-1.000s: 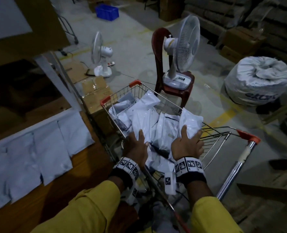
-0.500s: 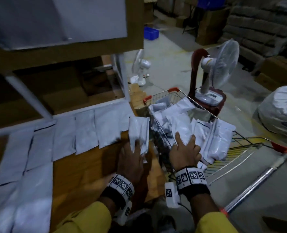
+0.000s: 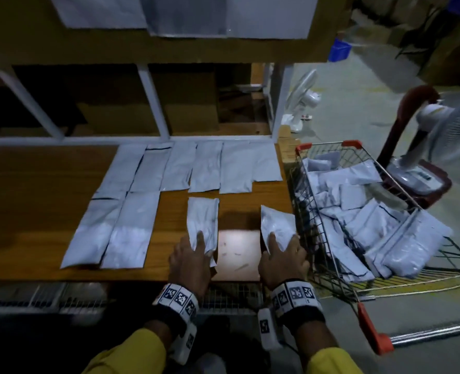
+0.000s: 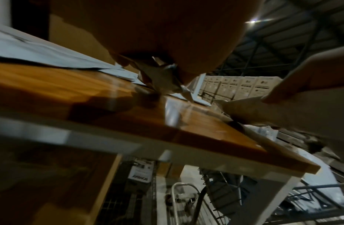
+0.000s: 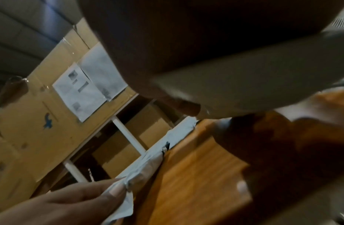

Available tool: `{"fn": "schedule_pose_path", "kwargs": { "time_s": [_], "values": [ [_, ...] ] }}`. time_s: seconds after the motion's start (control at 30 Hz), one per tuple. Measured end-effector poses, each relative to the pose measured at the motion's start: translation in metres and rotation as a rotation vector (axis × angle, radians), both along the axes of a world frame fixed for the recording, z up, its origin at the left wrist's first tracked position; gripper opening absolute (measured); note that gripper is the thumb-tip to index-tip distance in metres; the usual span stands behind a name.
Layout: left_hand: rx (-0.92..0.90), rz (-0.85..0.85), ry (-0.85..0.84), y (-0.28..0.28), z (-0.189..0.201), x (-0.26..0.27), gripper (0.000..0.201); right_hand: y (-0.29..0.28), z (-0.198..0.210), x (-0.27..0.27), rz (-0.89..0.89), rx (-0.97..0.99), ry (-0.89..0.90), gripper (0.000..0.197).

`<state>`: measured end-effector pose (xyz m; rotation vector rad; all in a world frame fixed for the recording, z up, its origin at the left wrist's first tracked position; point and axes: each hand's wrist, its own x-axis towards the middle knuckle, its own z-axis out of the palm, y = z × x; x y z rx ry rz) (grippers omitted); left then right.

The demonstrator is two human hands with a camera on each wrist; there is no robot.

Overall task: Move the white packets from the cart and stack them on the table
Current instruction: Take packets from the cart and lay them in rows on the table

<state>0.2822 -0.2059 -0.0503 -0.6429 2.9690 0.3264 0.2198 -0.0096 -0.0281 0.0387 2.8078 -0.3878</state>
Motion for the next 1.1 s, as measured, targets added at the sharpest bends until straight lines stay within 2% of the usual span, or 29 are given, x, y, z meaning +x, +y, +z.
{"fn": "schedule_pose_path", "kwargs": {
  "time_s": [0.13,0.23,0.27,0.37,0.5,0.67,0.73,0.83,1.1],
  "values": [
    [-0.023,0.063,-0.03,-0.025,-0.007,0.028,0.063,-0.027,-0.031,0.026,0.082,0.033,-0.046,0.08],
    [0.017,0.092,-0.026,-0.043,-0.01,0.034,0.081,-0.047,-0.038,0.026,0.082,-0.013,0.017,0.089],
    [0.019,0.09,0.011,-0.048,-0.011,0.034,0.081,-0.054,-0.039,0.024,0.084,-0.018,0.029,0.088],
    [-0.005,-0.031,0.077,-0.064,-0.016,0.032,0.059,-0.07,-0.039,0.02,0.124,0.002,-0.022,0.063],
    [-0.045,-0.324,-0.031,-0.085,-0.026,0.026,0.067,-0.097,-0.041,0.022,0.183,-0.021,0.0,0.068],
    [-0.065,-0.301,-0.04,-0.107,-0.03,0.021,0.066,-0.122,-0.045,0.03,0.211,-0.061,0.036,0.075],
    [-0.106,-0.305,-0.053,-0.116,-0.028,0.018,0.066,-0.132,-0.045,0.034,0.174,-0.108,0.052,0.081],
    [-0.048,-0.272,-0.086,-0.128,-0.024,0.011,0.067,-0.146,-0.043,0.033,0.102,-0.188,0.064,0.087],
    [-0.009,-0.247,-0.043,-0.147,-0.029,0.004,0.07,-0.175,-0.039,0.021,0.108,-0.242,0.098,0.08]
  ]
}}
